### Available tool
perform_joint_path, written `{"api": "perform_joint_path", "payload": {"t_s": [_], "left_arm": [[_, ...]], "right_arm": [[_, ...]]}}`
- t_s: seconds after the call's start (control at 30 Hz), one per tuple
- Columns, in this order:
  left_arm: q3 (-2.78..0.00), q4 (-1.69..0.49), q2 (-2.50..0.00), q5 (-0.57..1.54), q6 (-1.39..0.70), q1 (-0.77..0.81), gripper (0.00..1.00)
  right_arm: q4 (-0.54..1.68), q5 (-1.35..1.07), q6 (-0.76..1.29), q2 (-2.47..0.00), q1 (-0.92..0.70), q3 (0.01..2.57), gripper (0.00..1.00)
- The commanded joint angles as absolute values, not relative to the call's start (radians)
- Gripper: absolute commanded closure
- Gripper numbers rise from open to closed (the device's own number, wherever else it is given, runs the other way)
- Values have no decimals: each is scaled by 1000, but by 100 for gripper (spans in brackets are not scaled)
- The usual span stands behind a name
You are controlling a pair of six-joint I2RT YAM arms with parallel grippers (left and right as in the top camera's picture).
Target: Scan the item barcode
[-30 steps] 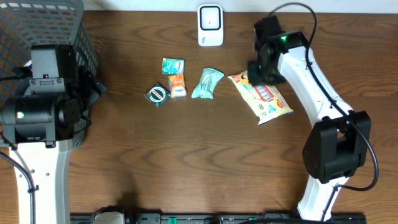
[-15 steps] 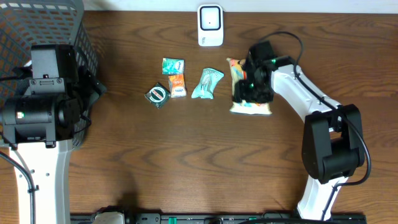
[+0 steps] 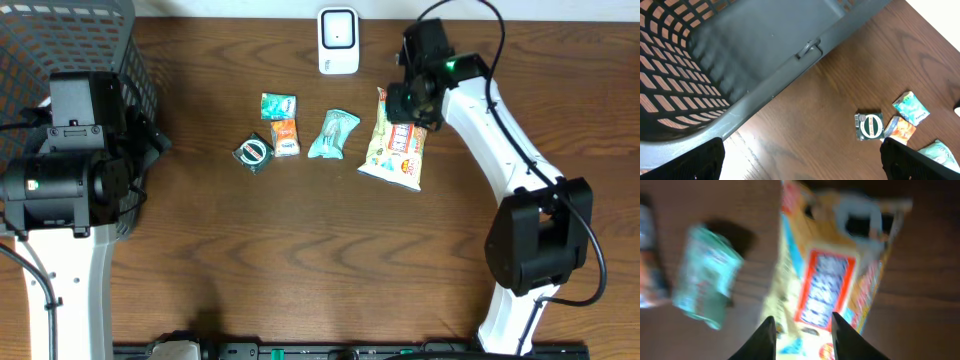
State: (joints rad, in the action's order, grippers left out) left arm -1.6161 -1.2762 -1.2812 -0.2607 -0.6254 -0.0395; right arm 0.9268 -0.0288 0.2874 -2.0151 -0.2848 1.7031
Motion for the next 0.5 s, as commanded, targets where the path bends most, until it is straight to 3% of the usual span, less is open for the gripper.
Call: {"api": "perform_joint_path", "payload": {"t_s": [0.0,0.1,0.2,0.47], "left_arm": [[-1621,-1279,-1281,-271,-630,-47,3],[-1621,-1279,-1281,-271,-630,-47,2],[-1621,-1279,-1281,-271,-630,-47,2],[-1621,-1279,-1281,-271,-630,-47,2]], "right_arm": [[900,19,297,-2014,-290,1589,72],[799,-11,345,-2014,-290,1459,72],[737,-39,344,-2014,-290,1370,65],[862,-29,344,-1971,-261,1534,45]]}}
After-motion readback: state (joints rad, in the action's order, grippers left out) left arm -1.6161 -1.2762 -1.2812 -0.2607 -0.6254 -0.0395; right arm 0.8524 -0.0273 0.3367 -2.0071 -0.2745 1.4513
